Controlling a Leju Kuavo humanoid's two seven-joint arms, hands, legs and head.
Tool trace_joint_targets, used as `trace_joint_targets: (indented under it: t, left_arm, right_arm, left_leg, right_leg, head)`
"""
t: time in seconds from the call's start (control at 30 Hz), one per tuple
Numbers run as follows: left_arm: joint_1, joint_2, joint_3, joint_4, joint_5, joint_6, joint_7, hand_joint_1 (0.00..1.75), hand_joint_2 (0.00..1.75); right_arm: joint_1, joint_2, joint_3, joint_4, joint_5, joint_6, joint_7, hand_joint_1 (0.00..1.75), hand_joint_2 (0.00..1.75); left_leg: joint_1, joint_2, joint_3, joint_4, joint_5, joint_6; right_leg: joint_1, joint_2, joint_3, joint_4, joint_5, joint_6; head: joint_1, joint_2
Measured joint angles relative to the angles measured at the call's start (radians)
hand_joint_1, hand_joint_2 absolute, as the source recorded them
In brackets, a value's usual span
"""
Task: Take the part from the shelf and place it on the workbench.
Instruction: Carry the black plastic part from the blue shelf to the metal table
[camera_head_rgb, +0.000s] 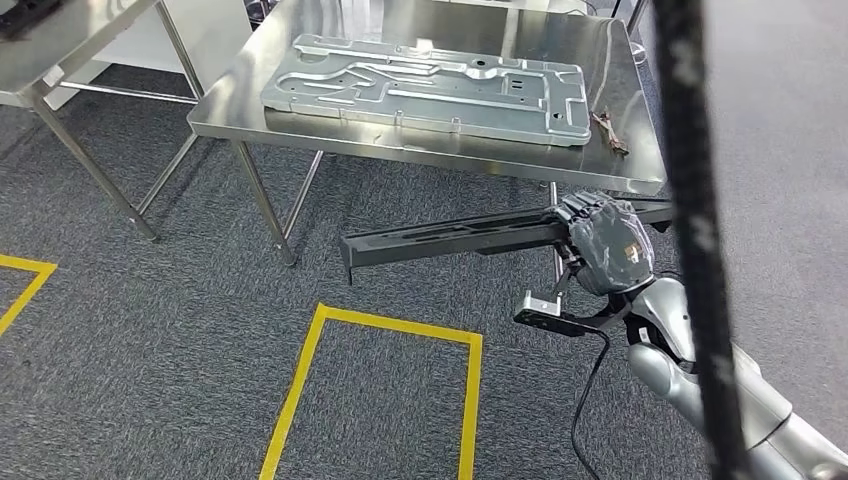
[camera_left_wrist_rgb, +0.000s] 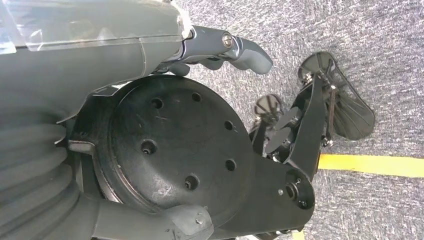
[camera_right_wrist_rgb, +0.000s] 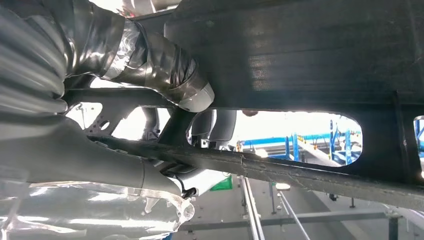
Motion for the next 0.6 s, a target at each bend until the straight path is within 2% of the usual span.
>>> trace_joint_targets:
  t: [0.07,0.1,0.2,0.23,0.27,0.4,0.47,0.53,0.6]
  left_arm:
    - [-0.001,0.002,0.000,0.000,-0.002,0.001,0.003,0.00,1.75]
    - [-0.001,0.003,-0.001,0.000,-0.002,0.001,0.004,0.00,1.75]
    - [-0.002,0.006,-0.002,0.000,-0.005,0.002,0.007,0.00,1.75]
    - [-0.002,0.006,-0.003,0.000,-0.005,0.002,0.008,0.00,1.75]
    - [-0.002,0.007,-0.003,0.000,-0.006,0.003,0.008,0.00,1.75]
    - [-0.002,0.007,-0.005,0.000,-0.006,0.004,0.008,0.00,1.75]
    - [-0.002,0.007,-0.005,0.000,-0.006,0.005,0.007,0.00,1.75]
    - [-0.002,0.007,-0.005,0.000,-0.006,0.005,0.007,0.00,1.75]
    - [-0.002,0.008,-0.006,0.000,-0.006,0.006,0.007,0.00,1.75]
  right_arm:
    - [-0.057,0.015,0.029,0.033,0.000,0.007,0.004,1.75,1.75]
    - [-0.082,0.024,0.042,0.049,0.000,0.011,0.005,1.75,1.75]
    - [-0.141,0.047,0.078,0.092,0.000,0.018,0.008,1.75,1.75]
    - [-0.157,0.053,0.089,0.104,0.000,0.018,0.009,1.75,1.75]
    - [-0.169,0.058,0.098,0.114,0.000,0.018,0.011,1.75,1.75]
    - [-0.190,0.069,0.119,0.137,0.000,0.015,0.021,1.75,1.75]
    - [-0.192,0.071,0.124,0.144,0.000,0.012,0.023,1.75,1.75]
    - [-0.192,0.072,0.127,0.150,0.000,0.009,0.026,1.75,1.75]
    - [-0.192,0.072,0.129,0.153,0.000,0.006,0.028,1.75,1.75]
  left_leg:
    - [-0.002,0.002,-0.003,0.010,-0.007,-0.013]
    - [-0.004,0.003,-0.005,0.013,-0.011,-0.014]
    - [-0.008,0.003,-0.008,0.015,-0.011,0.008]
    - [-0.007,0.002,-0.007,0.013,-0.009,0.013]
    - [-0.006,0.002,-0.006,0.011,-0.009,0.012]
    - [-0.002,0.001,-0.003,0.005,-0.004,0.003]
    - [0.000,0.001,-0.003,0.004,-0.004,-0.007]
    - [0.001,0.001,-0.004,0.006,-0.006,-0.021]
    - [-0.001,0.001,-0.005,0.006,-0.009,-0.021]
  right_leg:
    - [0.002,-0.002,0.043,-0.092,0.029,-0.005]
    - [0.003,0.000,0.048,-0.105,0.027,-0.010]
    - [0.006,0.003,0.047,-0.108,0.029,-0.021]
    - [0.008,0.003,0.047,-0.107,0.028,-0.024]
    - [0.010,0.003,0.047,-0.107,0.027,-0.027]
    - [0.014,0.002,0.047,-0.106,0.026,-0.035]
    - [0.017,0.002,0.046,-0.105,0.025,-0.037]
    - [0.016,0.002,0.046,-0.105,0.025,-0.037]
    - [0.012,0.001,0.048,-0.110,0.028,-0.033]
  head:
    - [0.000,0.000]
    - [-0.001,0.000]
    - [-0.001,0.000]
    - [-0.001,0.000]
    - [-0.001,0.000]
    - [-0.001,0.000]
    - [-0.001,0.000]
    - [-0.001,0.000]
    - [-0.001,0.000]
